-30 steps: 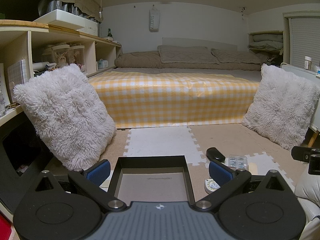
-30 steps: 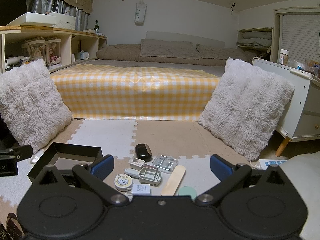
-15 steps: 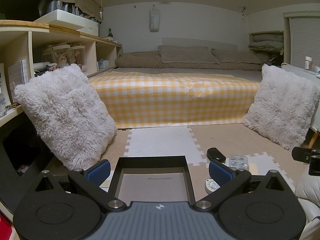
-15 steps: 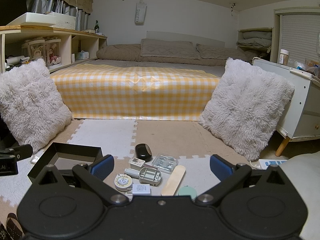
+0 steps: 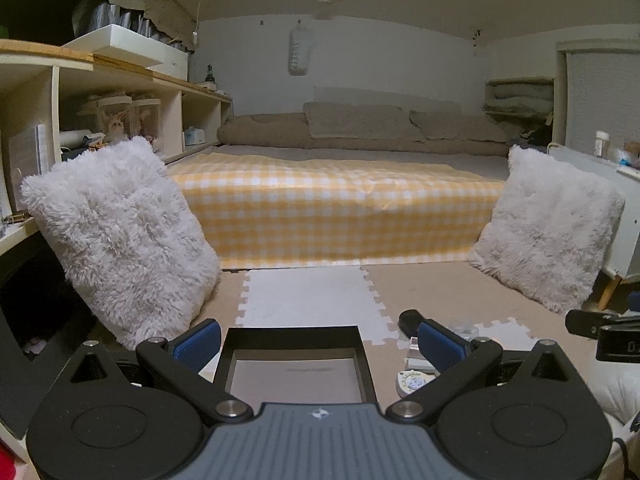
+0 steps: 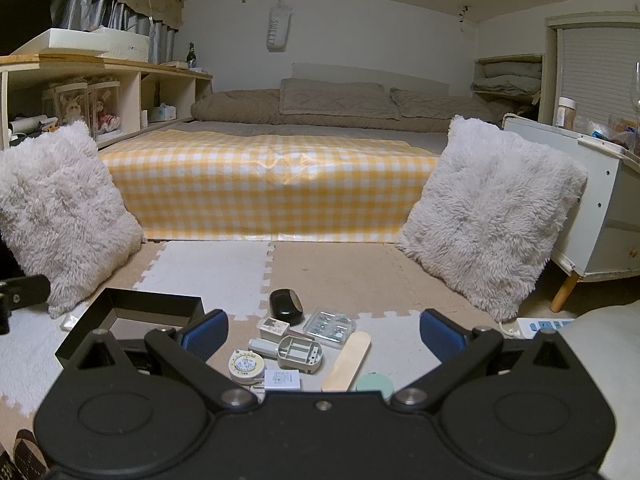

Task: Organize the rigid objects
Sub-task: 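Lower the left gripper onto the black tray rim and close it while the right gripper moves over the items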

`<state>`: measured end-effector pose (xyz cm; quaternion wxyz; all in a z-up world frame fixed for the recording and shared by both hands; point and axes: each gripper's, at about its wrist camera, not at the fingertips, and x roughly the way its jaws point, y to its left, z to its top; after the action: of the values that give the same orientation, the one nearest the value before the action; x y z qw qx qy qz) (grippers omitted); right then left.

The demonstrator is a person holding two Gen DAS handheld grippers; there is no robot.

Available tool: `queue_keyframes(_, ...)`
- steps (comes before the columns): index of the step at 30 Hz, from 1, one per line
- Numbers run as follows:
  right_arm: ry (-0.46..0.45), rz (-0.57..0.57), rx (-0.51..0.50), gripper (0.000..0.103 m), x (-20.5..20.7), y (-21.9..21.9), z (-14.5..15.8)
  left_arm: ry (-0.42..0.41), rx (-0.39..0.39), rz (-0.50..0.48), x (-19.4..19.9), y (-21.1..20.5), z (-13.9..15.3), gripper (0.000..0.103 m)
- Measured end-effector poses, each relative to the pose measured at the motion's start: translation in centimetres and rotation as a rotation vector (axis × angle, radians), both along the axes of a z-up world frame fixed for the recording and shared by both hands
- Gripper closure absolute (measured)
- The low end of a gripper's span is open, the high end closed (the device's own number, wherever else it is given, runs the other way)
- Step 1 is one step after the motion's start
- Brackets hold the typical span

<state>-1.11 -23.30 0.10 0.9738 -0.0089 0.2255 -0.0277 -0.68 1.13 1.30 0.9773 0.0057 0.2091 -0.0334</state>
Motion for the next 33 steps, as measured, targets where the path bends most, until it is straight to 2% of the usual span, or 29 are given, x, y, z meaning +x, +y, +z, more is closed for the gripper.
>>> queue_keyframes(9, 0.016, 0.002, 0.043, 0.000, 0.9, -0.6, 0.7, 0.006, -0.030, 0.001, 1.1, 1.3, 1.3, 0.000)
queue_keyframes(19, 0.011, -0.021, 0.063, 0.000, 5.5, -2.0, 1.7, -0.043, 0.054, 0.086, 6.7, 2.7, 3.9, 0.000)
queue_keyframes(26, 0.085, -0.081, 0.104, 0.000, 11.1, -4.0, 0.4, 0.054, 0.109, 0.144, 12.9, 3.3, 2.7, 0.000)
queue_keyframes(29, 0.149, -0.106, 0.124, 0.000, 13.3, -4.9, -0.9, 0.087, 0.118, 0.149, 14.8, 3.5, 1.4, 0.000)
queue_keyframes(33, 0.246, -0.117, 0.180, 0.000, 16.3, -6.7, -2.8, 0.169, 0.109, 0.165, 17.3, 4.4, -0.7, 0.000)
